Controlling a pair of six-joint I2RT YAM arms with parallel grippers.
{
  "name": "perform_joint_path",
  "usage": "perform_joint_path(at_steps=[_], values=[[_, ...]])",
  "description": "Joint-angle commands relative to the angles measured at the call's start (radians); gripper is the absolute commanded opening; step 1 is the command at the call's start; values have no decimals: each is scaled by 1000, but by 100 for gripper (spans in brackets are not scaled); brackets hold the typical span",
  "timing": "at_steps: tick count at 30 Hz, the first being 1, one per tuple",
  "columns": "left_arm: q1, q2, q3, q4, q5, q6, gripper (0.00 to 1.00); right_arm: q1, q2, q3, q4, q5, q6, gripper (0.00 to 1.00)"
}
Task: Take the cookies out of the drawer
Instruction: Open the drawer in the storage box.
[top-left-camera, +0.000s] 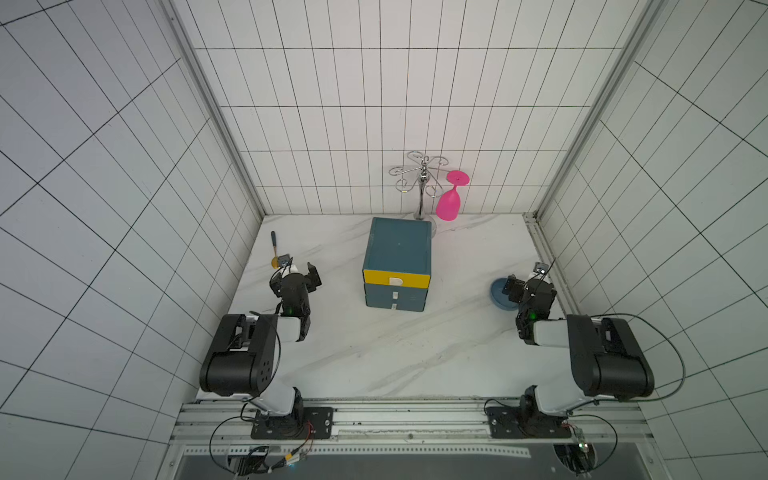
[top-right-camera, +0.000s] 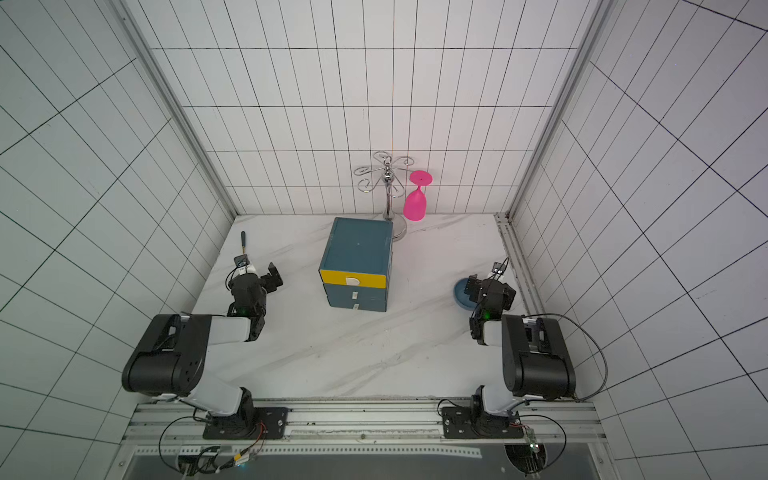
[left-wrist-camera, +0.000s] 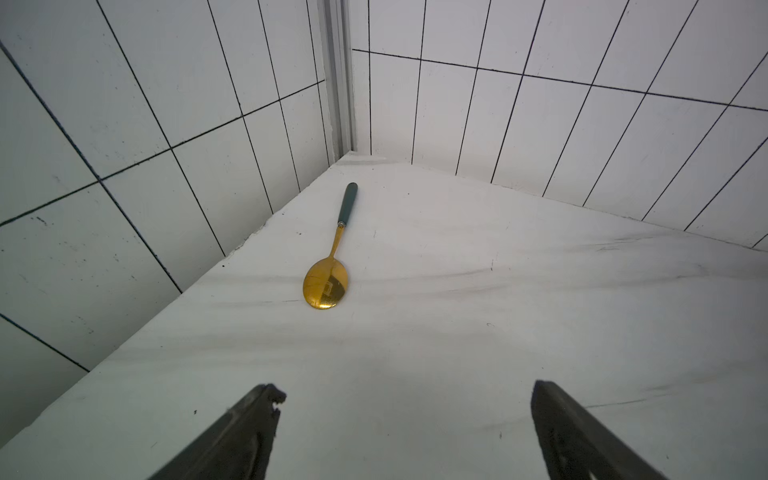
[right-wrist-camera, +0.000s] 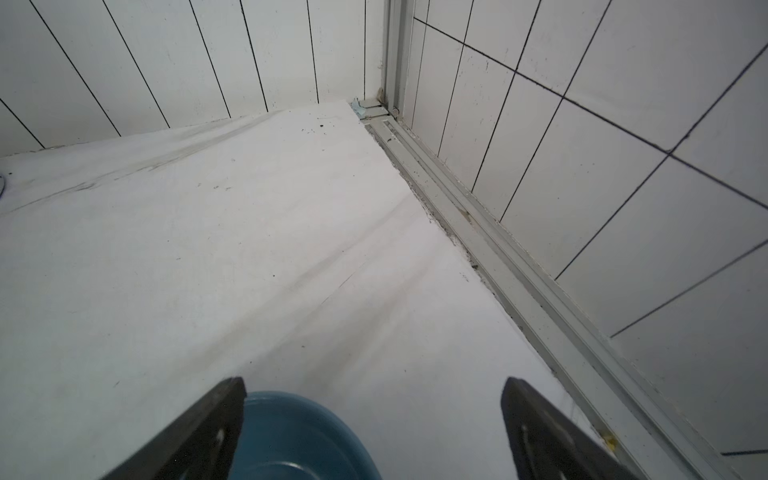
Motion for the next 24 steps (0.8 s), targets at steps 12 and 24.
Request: perform_joint_path(at_steps=[12,24], values=[[-1,-5,-2,0,8,2,98,5,-5,17,0,4,-1,99],[-25,-521,310,-839,62,-262,98,14,-417,283,-725,-44,167,98]])
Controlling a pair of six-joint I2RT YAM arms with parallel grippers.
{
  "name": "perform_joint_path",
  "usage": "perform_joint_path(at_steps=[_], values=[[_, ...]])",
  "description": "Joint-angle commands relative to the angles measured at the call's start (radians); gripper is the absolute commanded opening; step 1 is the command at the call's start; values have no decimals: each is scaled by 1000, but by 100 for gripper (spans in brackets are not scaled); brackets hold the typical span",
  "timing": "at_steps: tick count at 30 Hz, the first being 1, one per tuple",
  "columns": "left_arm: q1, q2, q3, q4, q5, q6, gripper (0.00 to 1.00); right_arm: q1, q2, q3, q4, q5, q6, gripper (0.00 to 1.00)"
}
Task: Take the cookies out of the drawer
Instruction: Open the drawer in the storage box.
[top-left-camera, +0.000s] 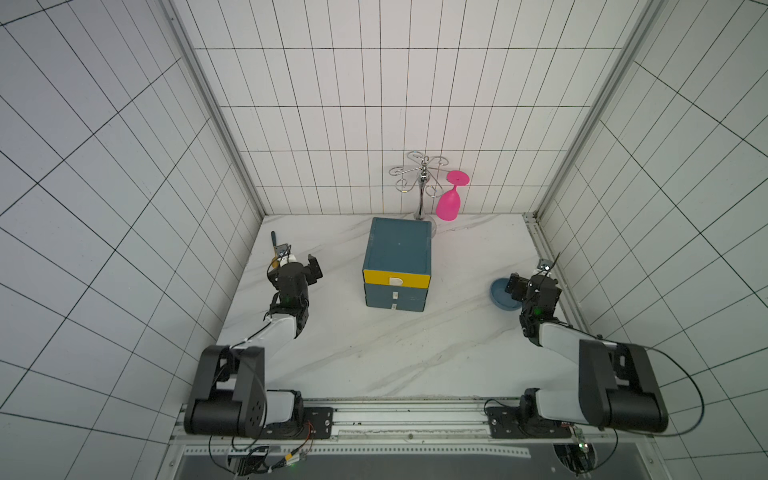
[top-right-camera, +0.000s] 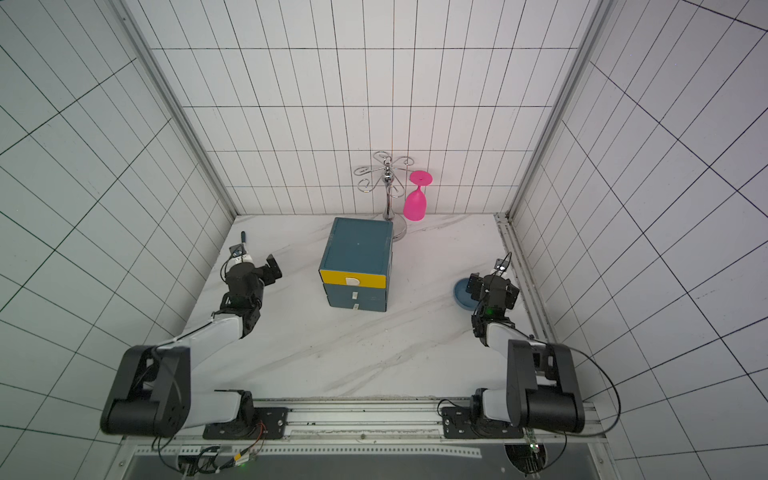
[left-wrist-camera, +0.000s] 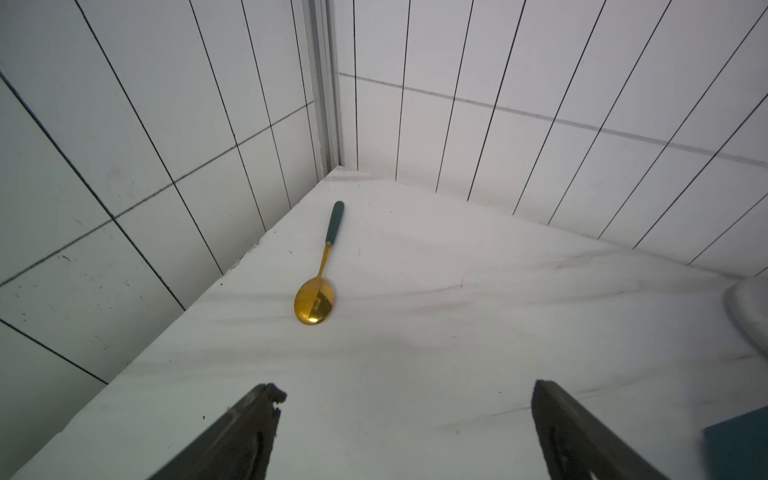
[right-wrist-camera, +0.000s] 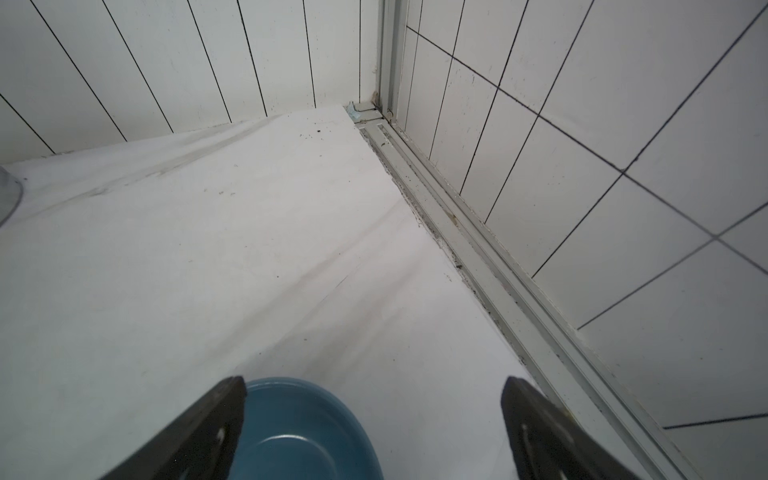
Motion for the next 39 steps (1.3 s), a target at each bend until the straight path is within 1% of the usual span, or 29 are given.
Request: perform_joint_path(at_steps=[1,2,4,5,6,7,8,9,11,13,15,16,18,19,20,21,22,25,27,28,31,35,37,39], values=[[-15,-230,154,-442,125,-258,97,0,-164,239,-464,-119,143,98],[-38,-290,180,-550,145,-371,98,6,-190,296,-582,-187,172,97],[-89,-397,195,-708,244,-572,98,13,-232,399,-782,-287,286,97],[-145,-457,189,-767,276,-674,97,22,-253,425,-825,-388,325,96],[-221,-508,180,-818,291,-767,97,43,-263,446,-844,-477,354,95],[-315,-551,171,-865,283,-855,98,79,-257,487,-888,-540,380,94],[-409,-581,166,-897,258,-927,97,116,-236,521,-930,-591,387,94],[-525,-610,159,-927,208,-1015,98,158,-208,565,-979,-629,387,94],[-737,-632,149,-958,98,-1151,98,266,-138,655,-1068,-650,375,93],[-950,-593,174,-987,-55,-1243,98,357,-68,737,-1124,-643,370,93],[-1088,-504,232,-1019,-170,-1274,98,394,-8,785,-1146,-647,376,92],[-1115,-449,264,-1031,-185,-1300,98,406,23,808,-1156,-644,378,92],[-1117,-374,283,-1004,-160,-1352,98,422,71,852,-1175,-644,373,92],[-1117,-352,271,-966,-161,-1372,98,429,97,878,-1189,-640,371,91],[-1116,-342,252,-891,-168,-1365,98,436,118,898,-1196,-636,367,90],[-1117,-329,228,-815,-182,-1364,98,446,138,920,-1206,-635,364,90],[-1116,-311,216,-781,-205,-1386,98,457,155,940,-1211,-632,364,90],[-1105,-250,220,-767,-272,-1432,98,488,199,986,-1212,-619,363,89],[-1077,-229,197,-695,-272,-1437,98,507,227,1009,-1238,-606,355,89],[-1052,-218,186,-644,-263,-1429,97,512,240,1018,-1240,-602,354,89],[-970,-166,191,-574,-205,-1403,96,518,275,1035,-1238,-592,356,87],[-895,-106,176,-497,-155,-1419,91,517,319,1074,-1236,-585,351,86],[-851,-80,147,-411,-89,-1427,88,518,345,1098,-1244,-580,346,85],[-834,-58,161,-405,-53,-1414,86,518,368,1119,-1249,-579,340,83]])
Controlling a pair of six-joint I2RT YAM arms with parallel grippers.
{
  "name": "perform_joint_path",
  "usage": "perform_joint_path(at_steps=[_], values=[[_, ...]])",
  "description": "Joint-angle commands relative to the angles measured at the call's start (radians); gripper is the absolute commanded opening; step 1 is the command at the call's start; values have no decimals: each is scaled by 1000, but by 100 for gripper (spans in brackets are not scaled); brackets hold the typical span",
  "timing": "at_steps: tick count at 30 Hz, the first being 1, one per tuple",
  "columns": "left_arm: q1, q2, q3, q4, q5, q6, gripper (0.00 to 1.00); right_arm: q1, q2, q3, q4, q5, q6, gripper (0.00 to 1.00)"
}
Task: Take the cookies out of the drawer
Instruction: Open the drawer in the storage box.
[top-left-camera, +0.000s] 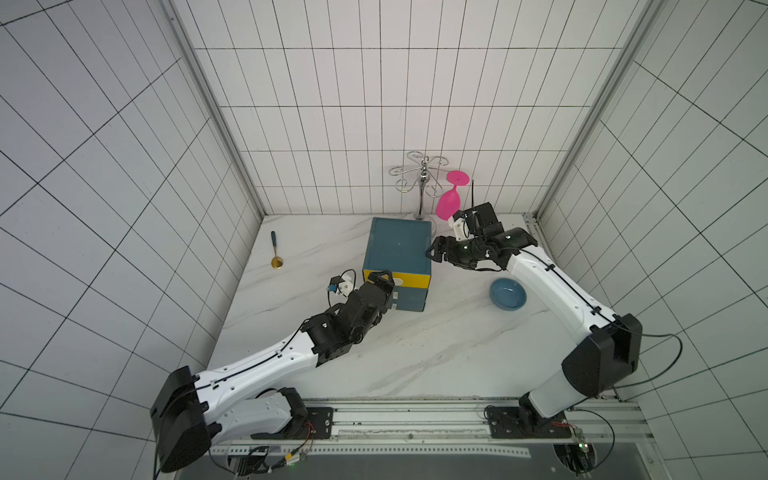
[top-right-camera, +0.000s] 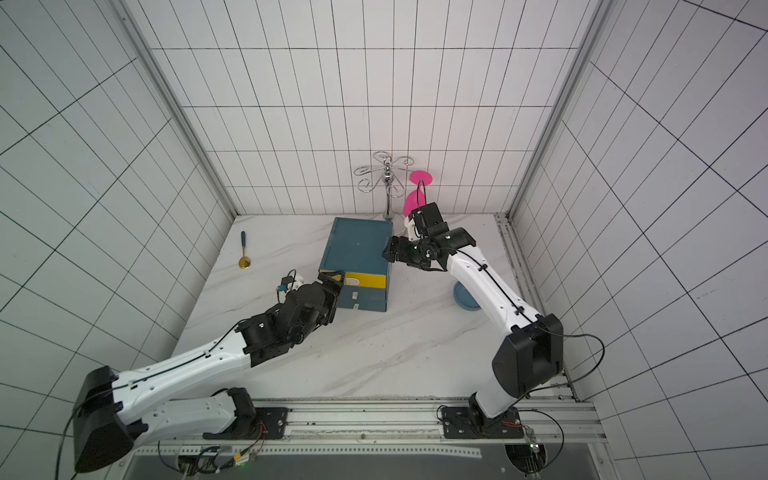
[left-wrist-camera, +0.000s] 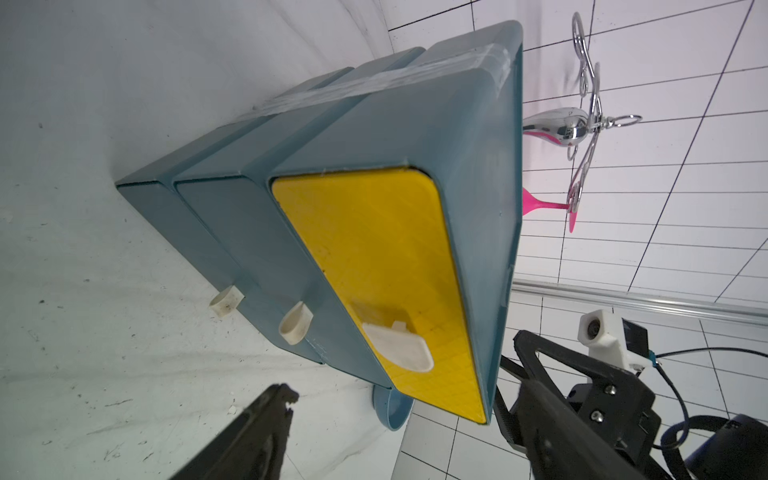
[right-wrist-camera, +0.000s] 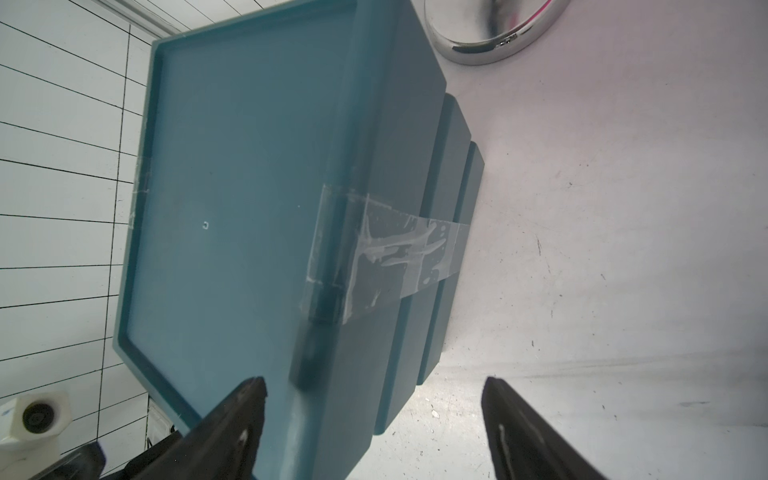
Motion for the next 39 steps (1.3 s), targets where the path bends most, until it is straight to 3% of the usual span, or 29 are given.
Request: perform_joint_path(at_steps=[1,10,25,28,31,33,39], values=[[27,30,-6,101,80,6,86,3,28,68,-27,23,-20,82],[36,97,-60,246,124,-11,75,4,71,95,-15,-5,-29,74],[42,101,-108,339,90,40,41,14,75,62,-4,-23,-39,57],[40,94,-111,341,90,55,42,13,75,62,-1,-20,-38,57],[11,68,-118,339,83,87,58,13,71,66,-1,-17,-40,57],[-25,44,-132,327,51,97,62,14,65,63,-1,-5,-45,57],[-88,17,-232,429,-26,98,63,13,60,59,-3,-3,-48,57]])
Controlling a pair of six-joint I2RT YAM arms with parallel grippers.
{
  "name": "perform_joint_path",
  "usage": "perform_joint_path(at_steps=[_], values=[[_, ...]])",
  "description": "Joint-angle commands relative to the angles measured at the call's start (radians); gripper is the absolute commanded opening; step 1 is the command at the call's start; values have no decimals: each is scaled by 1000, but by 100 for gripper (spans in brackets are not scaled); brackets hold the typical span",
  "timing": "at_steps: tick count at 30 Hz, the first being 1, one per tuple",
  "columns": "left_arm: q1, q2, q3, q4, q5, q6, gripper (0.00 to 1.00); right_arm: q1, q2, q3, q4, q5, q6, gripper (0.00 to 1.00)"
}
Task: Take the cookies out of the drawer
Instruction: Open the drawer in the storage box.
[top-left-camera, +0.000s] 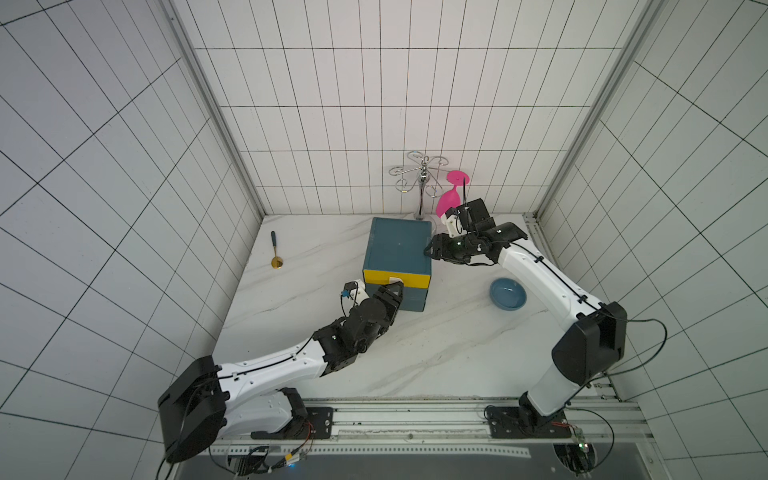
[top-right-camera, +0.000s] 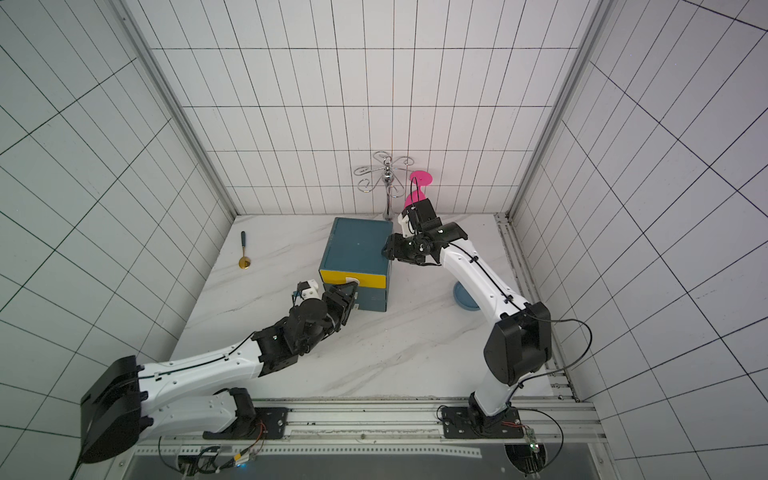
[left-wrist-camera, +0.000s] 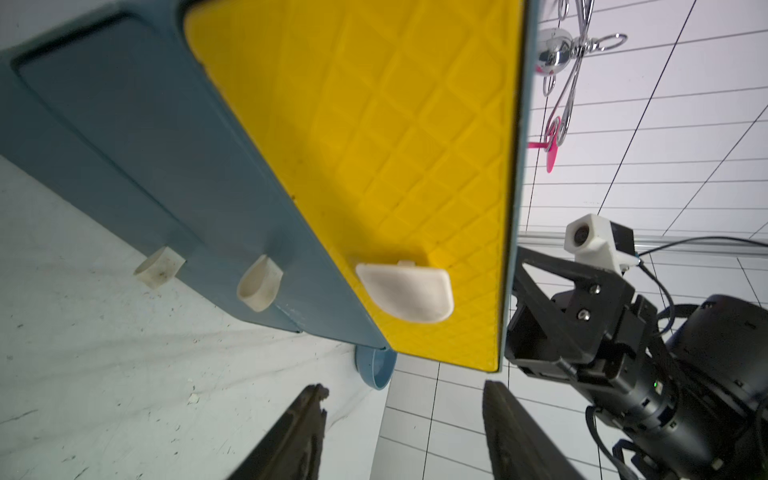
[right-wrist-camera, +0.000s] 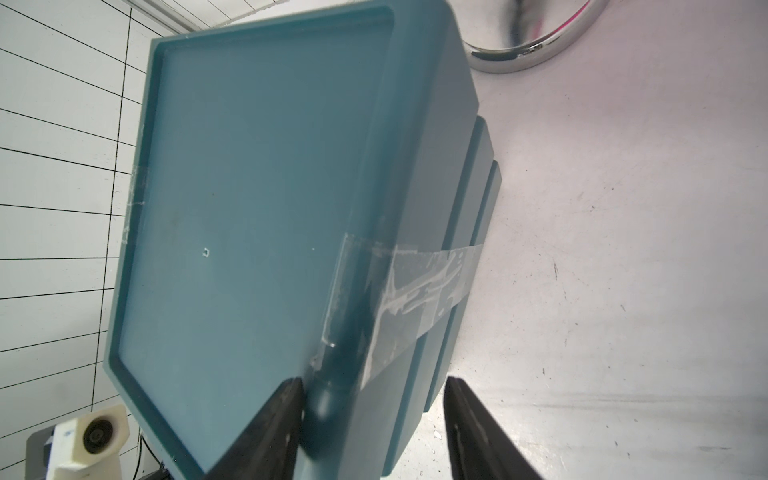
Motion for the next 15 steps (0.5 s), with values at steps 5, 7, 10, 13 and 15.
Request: perform_joint_path(at_steps=[5,7,10,13,15], values=[[0,21,-41,122,-99,70,63,6,-14,-4,-11,18,-20,57],[7,29,-36,151,-106,93,63,7,-19,-8,-12,21,-24,57],[20,51,-31,206,-95,115,63,5,-22,-12,-12,20,-30,57],[32,91,-25,251,-77,123,63,6,-19,-13,-12,19,-31,57],[39,116,-22,271,-70,122,62,6,-14,-12,-12,19,-32,57]])
